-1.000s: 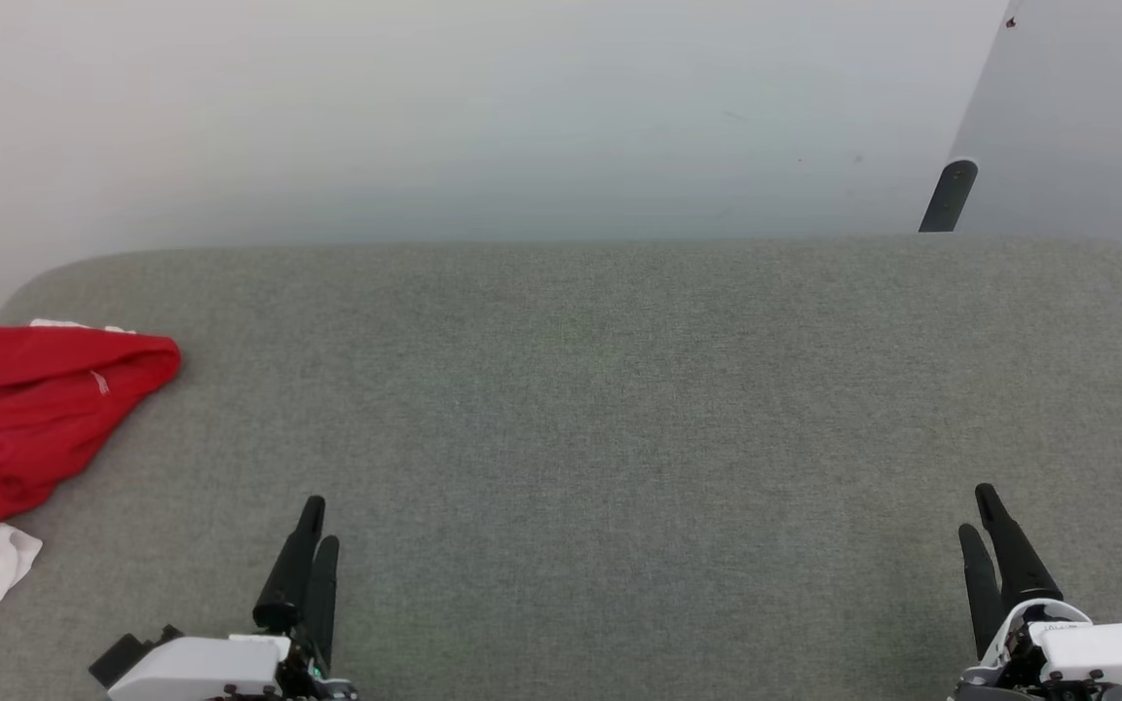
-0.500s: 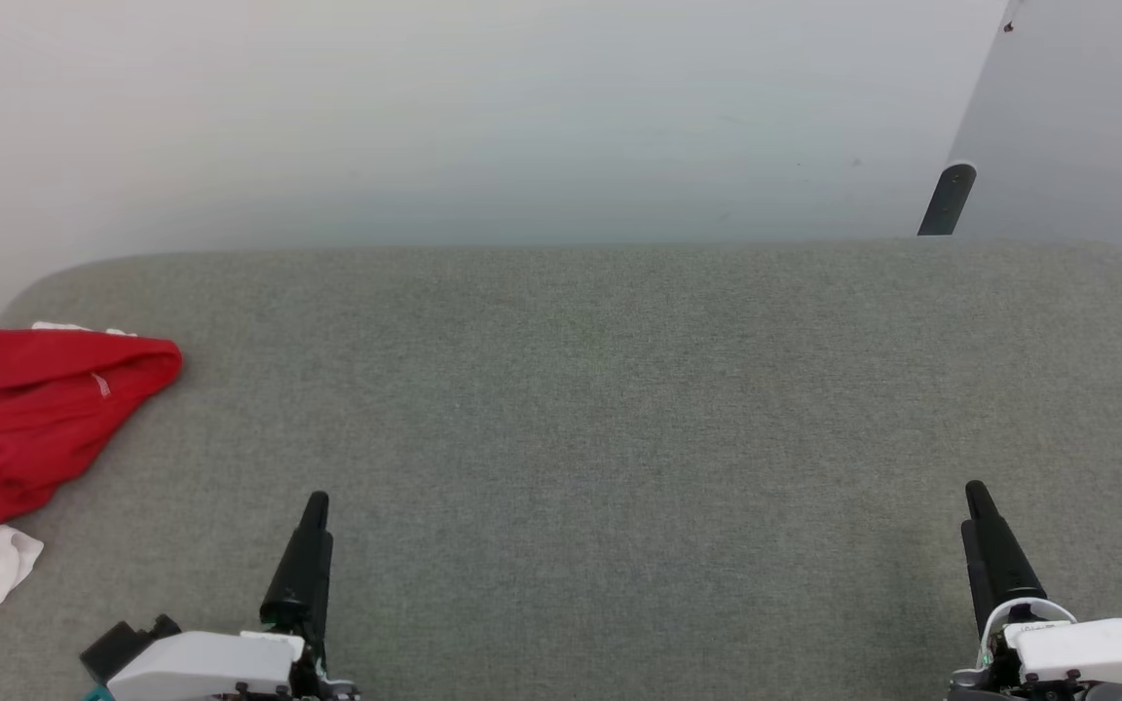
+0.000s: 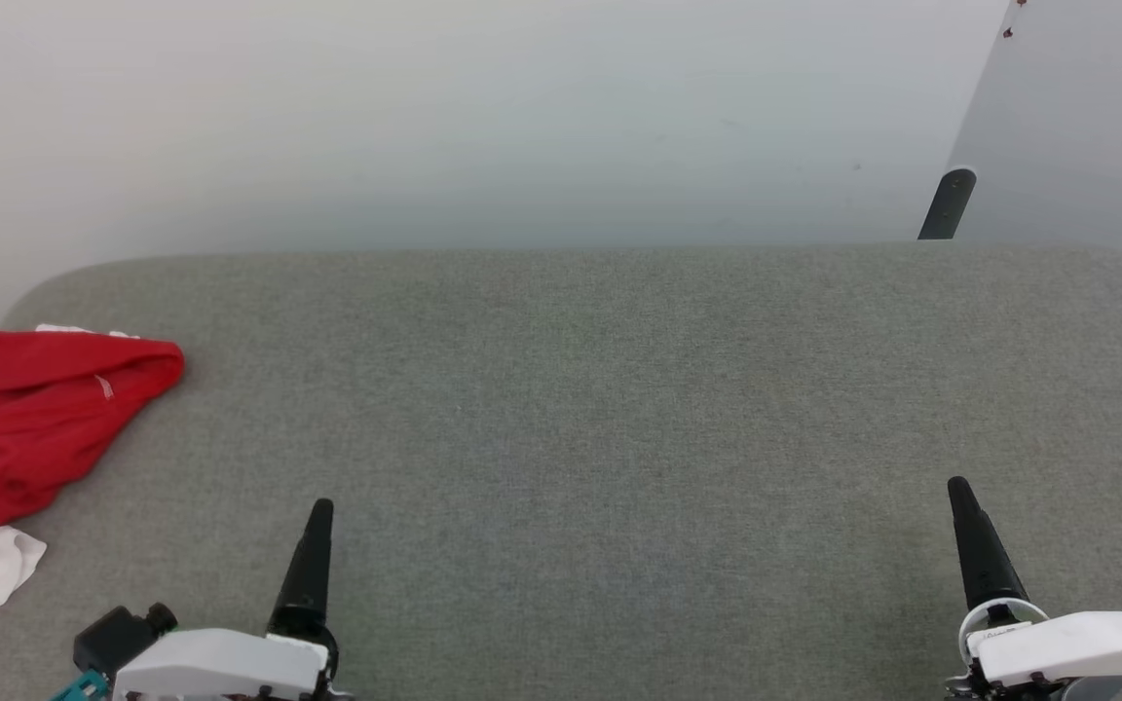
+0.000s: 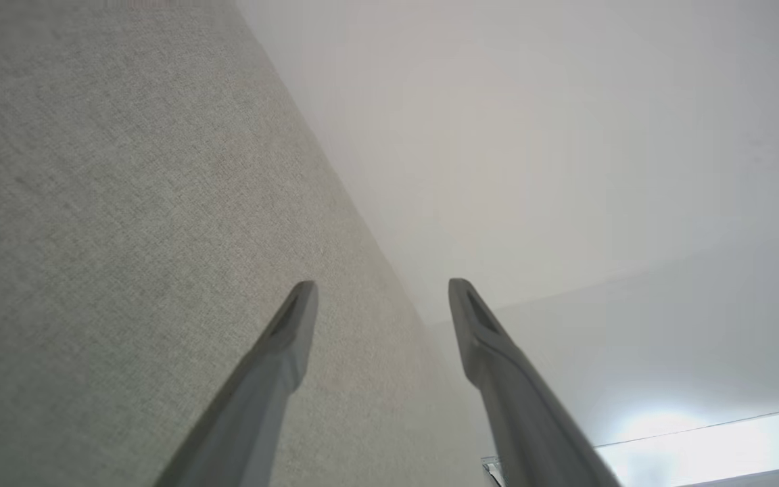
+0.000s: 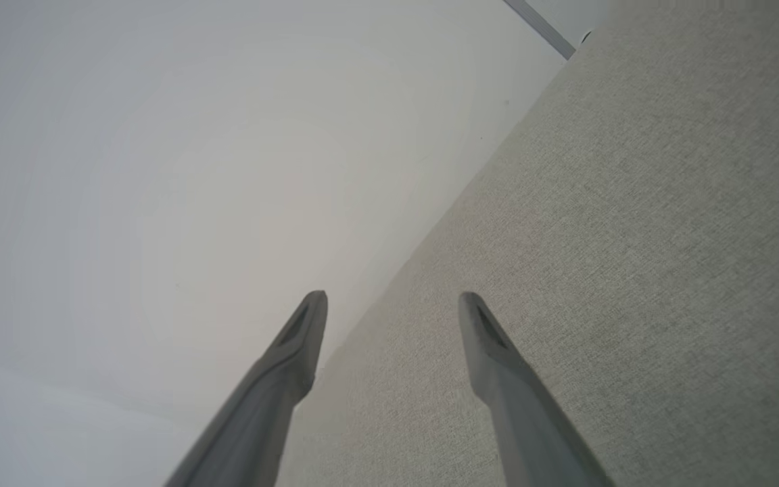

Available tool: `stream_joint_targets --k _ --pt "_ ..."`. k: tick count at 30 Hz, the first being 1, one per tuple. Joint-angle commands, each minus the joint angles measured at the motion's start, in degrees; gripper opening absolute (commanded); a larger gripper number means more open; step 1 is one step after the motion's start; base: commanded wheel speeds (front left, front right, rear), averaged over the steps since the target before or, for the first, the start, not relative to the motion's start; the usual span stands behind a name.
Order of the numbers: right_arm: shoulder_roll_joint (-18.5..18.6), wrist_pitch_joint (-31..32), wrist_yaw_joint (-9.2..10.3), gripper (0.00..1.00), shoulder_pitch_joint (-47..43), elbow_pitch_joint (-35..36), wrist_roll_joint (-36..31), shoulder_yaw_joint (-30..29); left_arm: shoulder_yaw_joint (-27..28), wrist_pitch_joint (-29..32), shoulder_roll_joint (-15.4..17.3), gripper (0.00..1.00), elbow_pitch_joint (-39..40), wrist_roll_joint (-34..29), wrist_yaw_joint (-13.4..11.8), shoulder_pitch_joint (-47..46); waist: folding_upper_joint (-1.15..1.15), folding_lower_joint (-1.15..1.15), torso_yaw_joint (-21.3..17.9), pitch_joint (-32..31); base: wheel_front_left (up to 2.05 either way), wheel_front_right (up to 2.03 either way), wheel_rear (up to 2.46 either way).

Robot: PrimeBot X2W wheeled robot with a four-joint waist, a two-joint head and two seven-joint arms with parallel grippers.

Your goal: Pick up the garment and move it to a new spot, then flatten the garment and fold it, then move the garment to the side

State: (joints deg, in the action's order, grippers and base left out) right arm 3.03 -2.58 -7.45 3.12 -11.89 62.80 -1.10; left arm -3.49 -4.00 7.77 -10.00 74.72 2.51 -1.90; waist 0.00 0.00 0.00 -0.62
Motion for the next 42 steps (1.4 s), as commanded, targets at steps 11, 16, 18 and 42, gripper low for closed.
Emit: stream_joint_targets --k 11,16,18,42 --pt "-0.1 -2.0 -0.03 1.0 -0.3 2.5 -15.0 0.7 -3.3 -2.6 3.1 1.0 1.6 -14.9 -2.9 -0.9 0.0 0.0 0.0 -0.1 0.0 0.0 0.0" --pt "-0.1 -2.6 -0.03 1.0 -0.4 3.0 -19.9 0.9 -3.7 -3.4 3.6 1.0 2.3 -20.5 -3.6 -0.8 0.0 0.0 0.0 -0.1 0.0 0.0 0.0" --pt "-0.1 -2.8 -0.03 1.0 -0.4 3.2 -21.8 0.9 -4.0 -3.7 3.9 1.0 2.5 -22.9 -4.0 -0.7 0.0 0.0 0.0 -0.1 0.0 0.0 0.0" --pt "-0.2 -5.3 -0.04 1.0 -1.1 4.8 -35.3 1.4 -5.1 -7.1 4.2 1.0 4.1 -40.1 -4.4 0.5 0.0 0.0 0.0 -0.4 0.0 0.0 0.0"
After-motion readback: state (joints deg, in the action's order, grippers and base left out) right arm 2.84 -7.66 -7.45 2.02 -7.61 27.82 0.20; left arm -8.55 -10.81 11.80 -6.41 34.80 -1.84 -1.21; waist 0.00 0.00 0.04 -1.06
